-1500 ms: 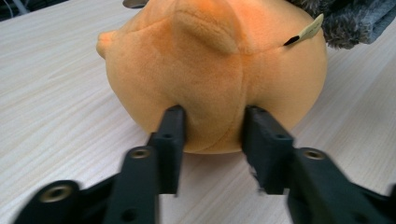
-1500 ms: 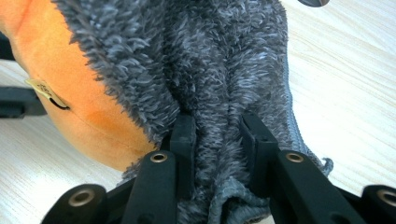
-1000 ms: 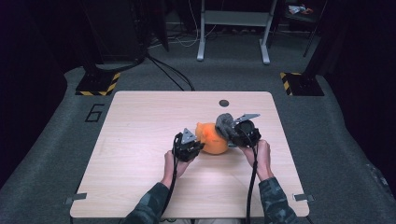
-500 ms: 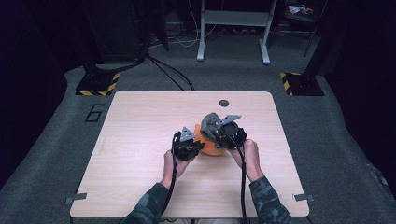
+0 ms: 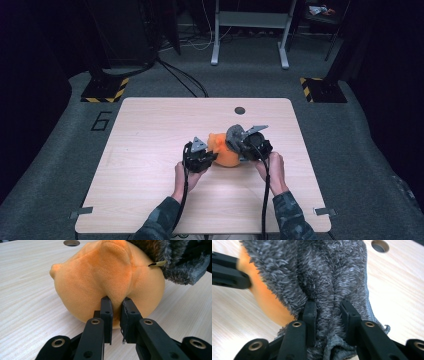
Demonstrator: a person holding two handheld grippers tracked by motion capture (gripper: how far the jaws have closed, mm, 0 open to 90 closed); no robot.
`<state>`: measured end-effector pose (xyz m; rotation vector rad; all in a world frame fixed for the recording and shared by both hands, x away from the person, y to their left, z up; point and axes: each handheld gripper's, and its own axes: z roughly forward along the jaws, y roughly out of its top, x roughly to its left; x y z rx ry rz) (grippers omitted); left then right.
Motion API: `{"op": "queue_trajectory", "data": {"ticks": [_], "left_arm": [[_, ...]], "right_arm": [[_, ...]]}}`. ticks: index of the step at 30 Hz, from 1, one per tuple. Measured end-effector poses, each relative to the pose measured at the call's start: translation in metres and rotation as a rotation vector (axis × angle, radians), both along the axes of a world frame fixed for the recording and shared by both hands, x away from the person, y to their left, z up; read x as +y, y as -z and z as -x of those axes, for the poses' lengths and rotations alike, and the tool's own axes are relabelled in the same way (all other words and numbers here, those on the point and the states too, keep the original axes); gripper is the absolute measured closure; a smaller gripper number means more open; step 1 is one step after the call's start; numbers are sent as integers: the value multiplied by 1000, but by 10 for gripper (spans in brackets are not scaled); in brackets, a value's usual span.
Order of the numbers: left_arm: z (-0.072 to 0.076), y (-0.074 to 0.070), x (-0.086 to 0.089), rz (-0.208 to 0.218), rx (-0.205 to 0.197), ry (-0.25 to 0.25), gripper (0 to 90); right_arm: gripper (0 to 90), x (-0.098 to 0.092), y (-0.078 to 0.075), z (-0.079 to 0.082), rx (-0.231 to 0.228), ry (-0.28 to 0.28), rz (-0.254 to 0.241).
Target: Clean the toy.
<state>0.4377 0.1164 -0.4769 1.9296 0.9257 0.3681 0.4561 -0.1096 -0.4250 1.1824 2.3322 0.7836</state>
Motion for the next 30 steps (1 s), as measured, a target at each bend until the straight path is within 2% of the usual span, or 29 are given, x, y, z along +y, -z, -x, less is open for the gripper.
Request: {"op": "queue_trajectory", "data": {"ticks": [9,13,16,19,23,26,30], "left_arm": [[0,1,1,2,3,1,812],[-1,2,2,8,2,4,812],[-1,1,2,6,1,7,812],[-1,1,2,5,-5,12,812],[-1,0,2,4,-7,17,812],[0,0,1,0,-13,22,812],[0,-1,0,-7,-20,27,812]], "right_arm": [[693,-18,22,-10,63,51,-10],[693,-26,37,-20,123,85,-22],[692,-32,45,-24,149,102,-1],[692,-36,39,-22,133,118,-8],[693,-36,15,-14,67,101,-29],[693,-24,-4,-6,10,59,-16],[692,-2,-22,2,-30,3,0]]}}
